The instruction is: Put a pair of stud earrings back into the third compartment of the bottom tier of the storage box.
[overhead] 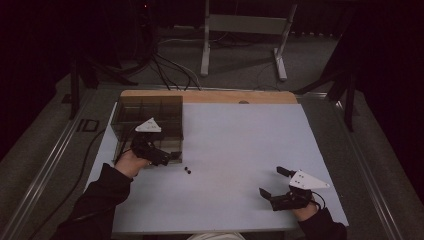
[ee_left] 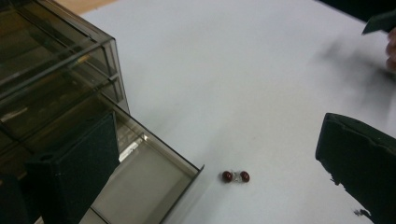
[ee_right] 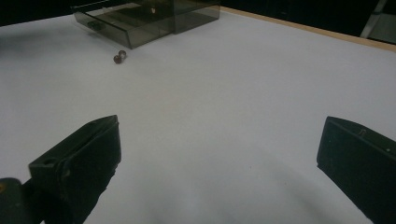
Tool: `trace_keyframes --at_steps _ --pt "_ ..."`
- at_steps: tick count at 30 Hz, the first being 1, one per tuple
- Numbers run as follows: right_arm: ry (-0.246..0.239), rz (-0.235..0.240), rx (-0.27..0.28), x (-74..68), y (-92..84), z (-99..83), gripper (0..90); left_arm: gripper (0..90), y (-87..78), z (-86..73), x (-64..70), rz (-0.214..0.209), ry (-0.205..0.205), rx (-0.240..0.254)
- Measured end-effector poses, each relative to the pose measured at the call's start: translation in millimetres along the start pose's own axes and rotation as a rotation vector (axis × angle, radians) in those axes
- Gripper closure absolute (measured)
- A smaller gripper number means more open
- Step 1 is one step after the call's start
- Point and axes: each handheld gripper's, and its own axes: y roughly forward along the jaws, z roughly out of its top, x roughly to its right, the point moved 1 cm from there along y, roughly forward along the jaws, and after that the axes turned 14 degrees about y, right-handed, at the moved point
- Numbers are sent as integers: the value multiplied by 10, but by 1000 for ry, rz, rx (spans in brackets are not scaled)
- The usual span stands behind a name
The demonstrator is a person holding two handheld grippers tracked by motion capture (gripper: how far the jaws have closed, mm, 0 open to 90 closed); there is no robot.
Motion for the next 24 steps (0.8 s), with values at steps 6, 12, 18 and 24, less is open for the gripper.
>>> trace_keyframes --at_steps 6,12,18,24 --pt "-1 1 0 0 0 0 1 8 60 1 85 -8 -8 32" --pt "-4 0 1 -2 -4 -1 1 9 162 -32 175 -54 -21 25" --pt "-2 1 -1 -2 -1 -1 1 9 235 -21 338 -45 -11 -8" --pt "-3 3 -1 -3 -3 -2 1 9 275 -56 427 -55 14 -1"
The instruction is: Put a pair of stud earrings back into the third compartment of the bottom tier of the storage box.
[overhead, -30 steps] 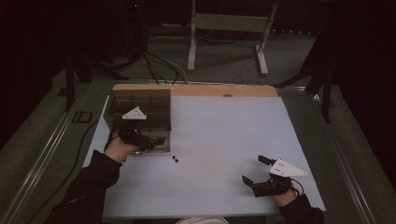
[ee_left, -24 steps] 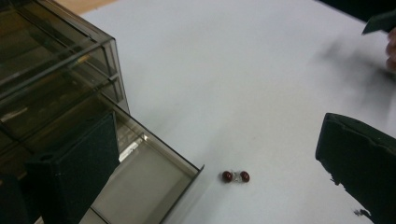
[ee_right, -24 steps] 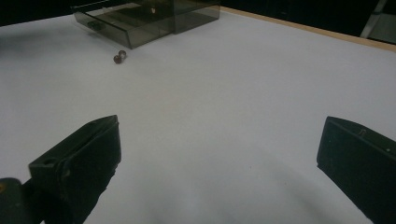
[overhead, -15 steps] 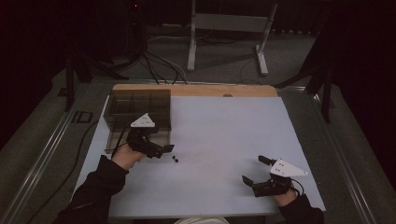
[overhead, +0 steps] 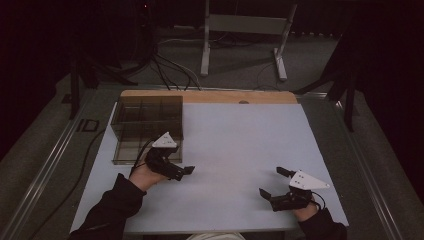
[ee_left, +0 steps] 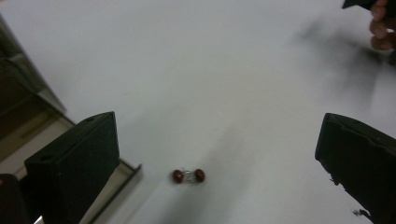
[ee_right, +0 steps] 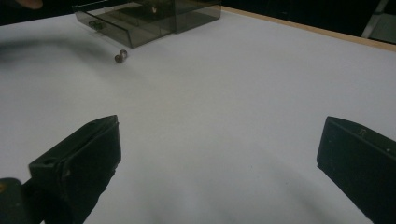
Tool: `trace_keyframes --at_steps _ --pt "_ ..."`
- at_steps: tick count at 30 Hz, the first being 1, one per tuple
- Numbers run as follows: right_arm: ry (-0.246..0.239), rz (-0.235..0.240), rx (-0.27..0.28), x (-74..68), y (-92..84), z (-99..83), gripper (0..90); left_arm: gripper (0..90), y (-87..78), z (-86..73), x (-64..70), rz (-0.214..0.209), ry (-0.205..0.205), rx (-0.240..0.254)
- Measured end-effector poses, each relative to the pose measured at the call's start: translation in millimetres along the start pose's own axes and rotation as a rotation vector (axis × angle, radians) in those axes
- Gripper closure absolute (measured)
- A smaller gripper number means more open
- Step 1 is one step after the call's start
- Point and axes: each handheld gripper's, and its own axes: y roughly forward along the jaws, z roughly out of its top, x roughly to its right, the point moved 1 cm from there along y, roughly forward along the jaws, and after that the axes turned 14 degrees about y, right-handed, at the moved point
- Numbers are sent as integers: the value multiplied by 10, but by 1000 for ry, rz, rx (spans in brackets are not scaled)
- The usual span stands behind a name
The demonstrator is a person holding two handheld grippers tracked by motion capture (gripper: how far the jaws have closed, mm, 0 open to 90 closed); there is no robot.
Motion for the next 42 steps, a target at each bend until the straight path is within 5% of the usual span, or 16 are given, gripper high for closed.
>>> trace_keyframes --at_steps 9,15,28,42 --pt "0 -2 -5 1 3 -5 1 137 28 -42 75 -6 38 30" --pt "1 -2 -7 1 5 -6 1 173 90 -100 131 -19 85 1" --pt "3 -3 -3 7 2 -4 1 479 235 -269 183 -20 163 -71" --pt "1 -5 -9 4 1 -9 1 566 350 -382 138 -17 211 -109"
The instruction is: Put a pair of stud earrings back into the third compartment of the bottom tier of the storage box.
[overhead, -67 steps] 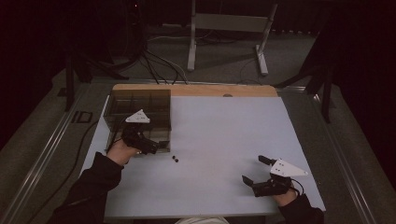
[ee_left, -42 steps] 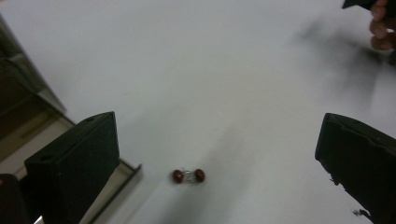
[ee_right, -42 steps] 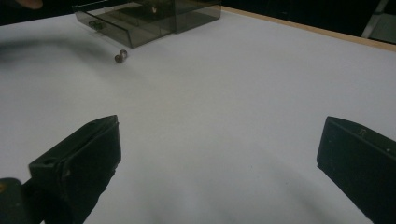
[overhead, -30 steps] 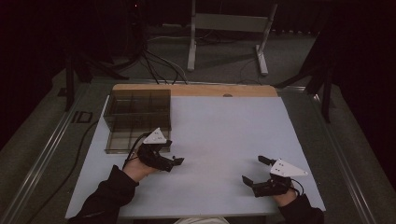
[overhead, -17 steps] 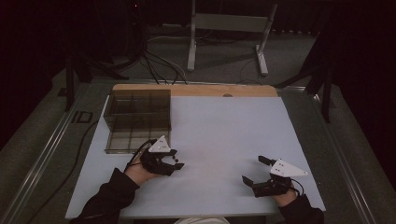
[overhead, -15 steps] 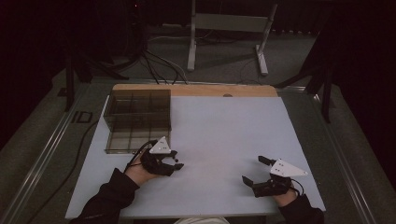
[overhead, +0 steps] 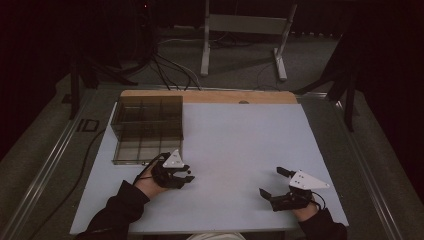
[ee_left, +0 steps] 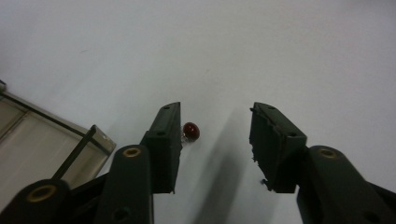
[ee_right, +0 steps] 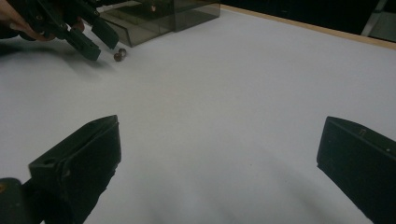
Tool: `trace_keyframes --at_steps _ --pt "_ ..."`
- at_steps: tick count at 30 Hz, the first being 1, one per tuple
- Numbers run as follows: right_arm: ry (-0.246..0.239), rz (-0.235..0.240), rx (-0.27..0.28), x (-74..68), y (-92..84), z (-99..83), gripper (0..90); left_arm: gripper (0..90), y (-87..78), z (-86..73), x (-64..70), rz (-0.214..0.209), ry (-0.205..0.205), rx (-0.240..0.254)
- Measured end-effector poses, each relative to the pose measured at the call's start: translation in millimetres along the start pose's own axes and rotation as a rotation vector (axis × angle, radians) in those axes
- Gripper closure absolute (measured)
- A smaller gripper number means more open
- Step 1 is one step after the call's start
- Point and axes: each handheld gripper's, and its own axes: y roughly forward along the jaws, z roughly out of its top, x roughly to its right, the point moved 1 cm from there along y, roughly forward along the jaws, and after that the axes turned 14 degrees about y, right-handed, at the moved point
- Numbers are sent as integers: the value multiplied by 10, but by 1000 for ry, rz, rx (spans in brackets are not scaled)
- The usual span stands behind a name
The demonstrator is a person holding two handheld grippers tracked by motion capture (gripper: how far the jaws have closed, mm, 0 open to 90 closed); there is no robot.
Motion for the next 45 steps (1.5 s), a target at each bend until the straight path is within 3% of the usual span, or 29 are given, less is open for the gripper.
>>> trace_keyframes --at_steps 11,21,27,36,41,44,45 --pt "1 0 1 3 -3 2 1 633 64 5 -36 -12 19 1" --pt "-1 0 2 8 -8 0 1 690 117 -18 -46 -2 48 -35" --pt "1 1 -2 1 -4 0 1 762 125 -26 -56 -21 35 -22" --pt "-3 0 -7 2 3 -7 1 891 143 -2 -68 -14 6 -33" --pt "-2 -1 -5 2 1 -4 1 900 144 11 -73 -20 1 -40" --pt "1 1 -6 5 1 -3 1 900 115 23 -79 -8 -3 -13" --pt "1 1 -5 6 1 -3 1 827 100 30 -89 -12 -13 -1"
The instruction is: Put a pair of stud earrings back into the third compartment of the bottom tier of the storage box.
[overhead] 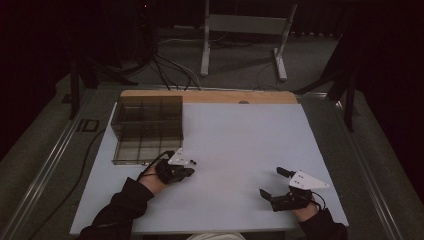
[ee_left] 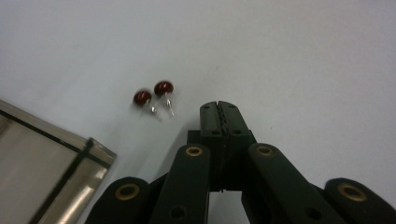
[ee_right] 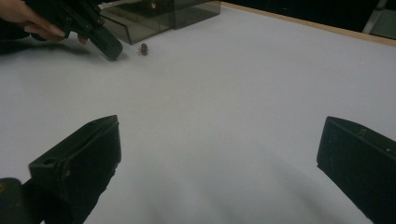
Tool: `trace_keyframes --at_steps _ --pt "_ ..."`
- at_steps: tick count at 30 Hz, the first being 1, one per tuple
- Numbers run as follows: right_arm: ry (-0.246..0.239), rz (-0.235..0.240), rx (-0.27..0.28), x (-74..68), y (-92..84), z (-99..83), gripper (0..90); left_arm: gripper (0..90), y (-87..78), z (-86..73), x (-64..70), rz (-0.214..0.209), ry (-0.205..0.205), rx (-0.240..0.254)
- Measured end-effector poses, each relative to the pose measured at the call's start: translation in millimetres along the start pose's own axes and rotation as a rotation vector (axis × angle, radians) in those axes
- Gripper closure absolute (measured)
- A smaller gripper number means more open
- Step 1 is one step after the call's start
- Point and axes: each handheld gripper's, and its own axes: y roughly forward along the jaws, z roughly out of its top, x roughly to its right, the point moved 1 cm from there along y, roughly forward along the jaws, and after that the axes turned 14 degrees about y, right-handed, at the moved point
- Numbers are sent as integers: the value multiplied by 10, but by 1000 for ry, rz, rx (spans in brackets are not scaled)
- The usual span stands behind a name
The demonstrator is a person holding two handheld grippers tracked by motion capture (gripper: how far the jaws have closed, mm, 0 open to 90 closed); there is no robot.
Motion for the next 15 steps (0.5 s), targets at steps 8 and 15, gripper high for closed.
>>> trace_keyframes --at_steps 8,15 --pt "-2 0 -6 -7 9 -5 1 645 -48 107 -56 75 -21 38" --pt "0 1 -6 -2 5 -5 1 661 105 124 -94 105 -34 6"
